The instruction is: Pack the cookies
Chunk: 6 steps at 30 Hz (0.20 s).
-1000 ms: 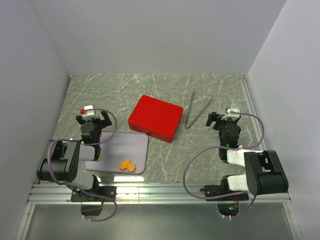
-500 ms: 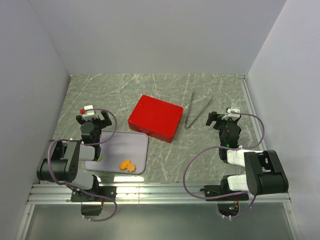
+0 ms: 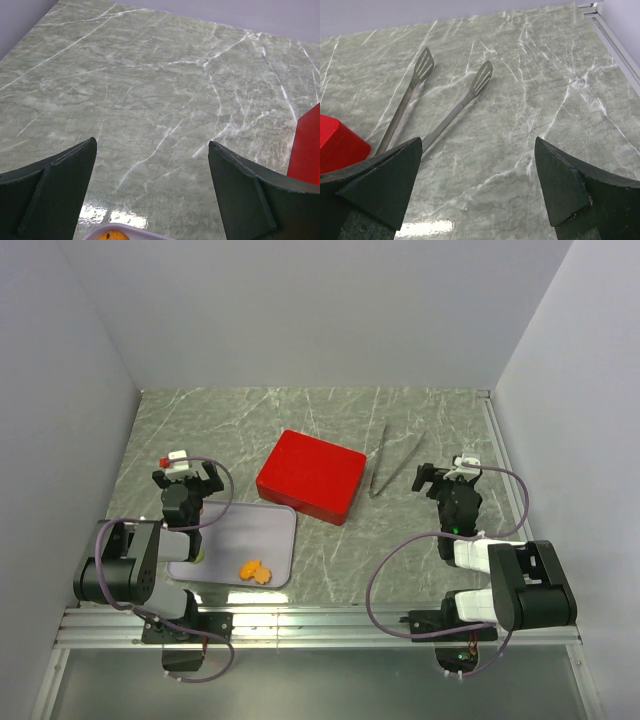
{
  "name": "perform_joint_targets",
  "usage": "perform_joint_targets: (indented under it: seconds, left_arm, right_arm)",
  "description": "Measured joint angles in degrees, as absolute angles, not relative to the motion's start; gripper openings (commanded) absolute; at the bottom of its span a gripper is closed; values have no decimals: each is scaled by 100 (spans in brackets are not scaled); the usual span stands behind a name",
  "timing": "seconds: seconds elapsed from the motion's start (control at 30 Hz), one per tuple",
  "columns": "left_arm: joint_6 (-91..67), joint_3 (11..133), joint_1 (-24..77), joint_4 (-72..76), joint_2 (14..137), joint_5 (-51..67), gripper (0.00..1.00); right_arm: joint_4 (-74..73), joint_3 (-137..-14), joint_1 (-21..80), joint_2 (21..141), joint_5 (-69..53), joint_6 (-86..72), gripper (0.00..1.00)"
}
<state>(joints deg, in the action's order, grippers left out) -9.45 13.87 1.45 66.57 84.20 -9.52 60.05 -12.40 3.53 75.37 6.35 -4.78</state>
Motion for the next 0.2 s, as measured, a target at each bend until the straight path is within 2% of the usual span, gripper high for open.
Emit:
perform_joint_targets:
  seconds: [0.2]
  left_arm:
    - [-947,1387,108,6652,8420,-860,100]
  right_arm:
    - [6005,-1240,353,7537,635,-478,100]
